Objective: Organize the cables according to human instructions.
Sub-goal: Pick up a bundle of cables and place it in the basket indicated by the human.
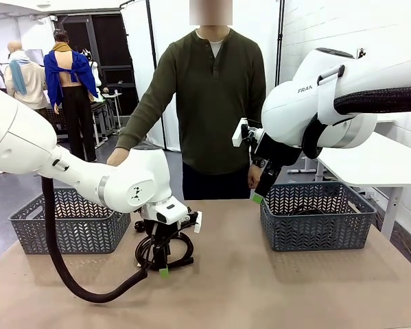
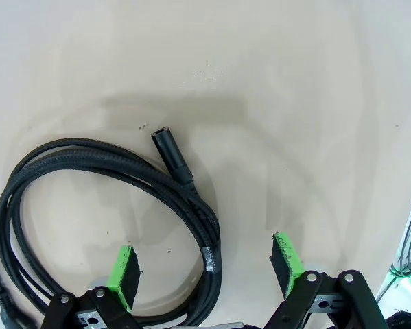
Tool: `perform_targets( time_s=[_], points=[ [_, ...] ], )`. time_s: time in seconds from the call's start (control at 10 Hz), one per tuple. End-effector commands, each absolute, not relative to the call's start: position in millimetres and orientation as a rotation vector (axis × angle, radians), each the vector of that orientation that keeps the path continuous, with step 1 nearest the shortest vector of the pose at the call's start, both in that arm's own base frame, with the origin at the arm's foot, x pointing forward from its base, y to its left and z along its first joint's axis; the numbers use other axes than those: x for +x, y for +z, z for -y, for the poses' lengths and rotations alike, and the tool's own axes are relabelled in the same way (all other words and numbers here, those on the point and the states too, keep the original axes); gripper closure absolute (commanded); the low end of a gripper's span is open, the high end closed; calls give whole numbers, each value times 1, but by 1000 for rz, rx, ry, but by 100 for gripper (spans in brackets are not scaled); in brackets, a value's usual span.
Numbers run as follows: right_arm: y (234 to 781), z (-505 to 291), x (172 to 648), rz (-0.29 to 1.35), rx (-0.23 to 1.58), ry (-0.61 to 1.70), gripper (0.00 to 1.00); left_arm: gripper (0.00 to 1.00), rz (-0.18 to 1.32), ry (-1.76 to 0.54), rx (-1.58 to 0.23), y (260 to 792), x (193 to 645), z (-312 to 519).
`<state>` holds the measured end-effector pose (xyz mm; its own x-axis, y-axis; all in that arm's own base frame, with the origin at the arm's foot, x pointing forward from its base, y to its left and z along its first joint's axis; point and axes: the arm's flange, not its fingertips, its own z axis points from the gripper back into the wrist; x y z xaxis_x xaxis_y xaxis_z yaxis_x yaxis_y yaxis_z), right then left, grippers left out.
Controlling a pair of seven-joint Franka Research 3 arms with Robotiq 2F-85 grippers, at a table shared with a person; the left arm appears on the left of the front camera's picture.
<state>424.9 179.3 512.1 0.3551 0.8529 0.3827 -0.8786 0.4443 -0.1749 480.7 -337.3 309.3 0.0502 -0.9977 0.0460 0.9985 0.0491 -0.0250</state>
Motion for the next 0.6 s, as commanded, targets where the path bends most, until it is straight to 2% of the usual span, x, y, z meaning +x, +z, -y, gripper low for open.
perform_targets(
  time_s=[0.0,0.5],
  points=[
    [511,-179,425,453,64,1116,0,0,-15,-1525,-29,309,486,339],
    [511,-179,425,453,64,1116,0,96,-18,-1526,-35,311,487,339]
  ],
)
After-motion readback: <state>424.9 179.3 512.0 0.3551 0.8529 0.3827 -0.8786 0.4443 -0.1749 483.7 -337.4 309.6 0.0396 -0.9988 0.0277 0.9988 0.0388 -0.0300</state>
